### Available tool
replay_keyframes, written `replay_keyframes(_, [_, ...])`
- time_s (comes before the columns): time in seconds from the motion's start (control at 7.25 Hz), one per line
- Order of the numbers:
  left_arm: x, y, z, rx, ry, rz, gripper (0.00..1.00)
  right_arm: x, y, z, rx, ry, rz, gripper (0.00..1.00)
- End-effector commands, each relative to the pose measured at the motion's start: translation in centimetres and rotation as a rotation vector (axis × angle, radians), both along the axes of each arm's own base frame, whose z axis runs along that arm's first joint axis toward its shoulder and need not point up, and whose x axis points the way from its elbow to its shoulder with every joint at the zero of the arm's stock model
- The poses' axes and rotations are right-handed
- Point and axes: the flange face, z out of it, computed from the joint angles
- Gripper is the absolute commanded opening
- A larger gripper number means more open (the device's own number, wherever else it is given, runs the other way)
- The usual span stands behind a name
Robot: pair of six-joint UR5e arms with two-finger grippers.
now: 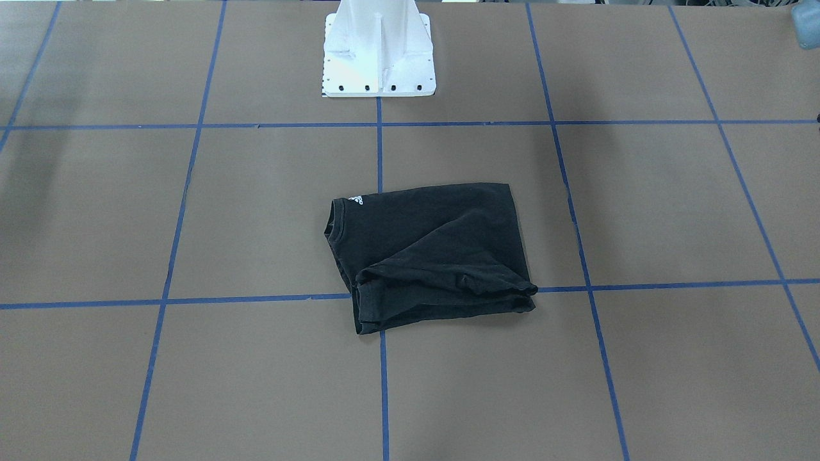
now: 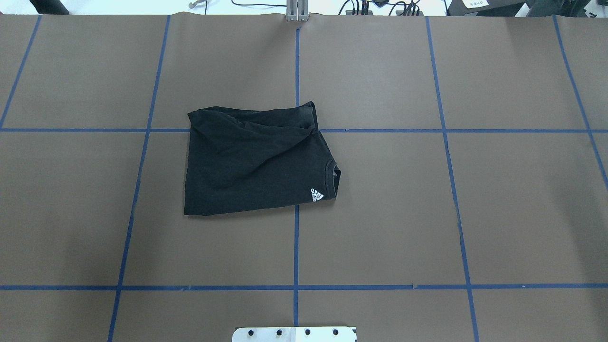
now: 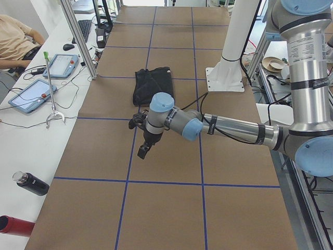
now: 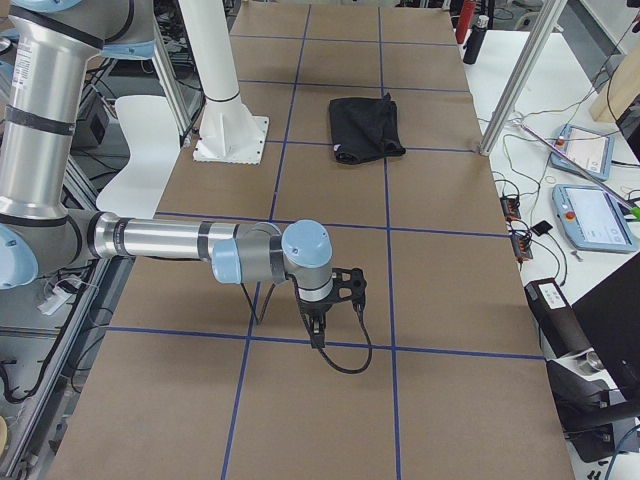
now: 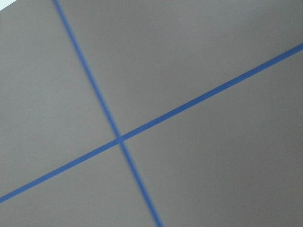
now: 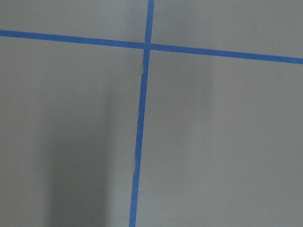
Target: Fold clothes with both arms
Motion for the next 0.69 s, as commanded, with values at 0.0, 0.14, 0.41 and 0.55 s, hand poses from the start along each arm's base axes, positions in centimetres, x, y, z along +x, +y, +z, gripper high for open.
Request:
replay_keyframes(0.0, [-4.3,1.5,4.0,0.002,-0.003,0.022,1.00,-0.2,-1.4,-1.3,-0.036,0.011,-0.009,1.00])
replay_keyframes(0.14, [-5.1,2.6,5.5,-0.044,0.027,0.006,1.00,-0.2,-1.1,-1.1,-0.033,0.009,-0.009,1.00])
replay_keyframes(0.41, [-5.1,4.2,6.3,-0.078,0.033,-0.009,1.00,-0.2,-0.9,-1.1,0.001,0.009,-0.001,1.00])
replay_keyframes(0.55, [-5.2,4.3,6.5,-0.078,0.024,-0.009,1.00,-0.2,-0.9,-1.1,0.000,0.011,0.000,1.00])
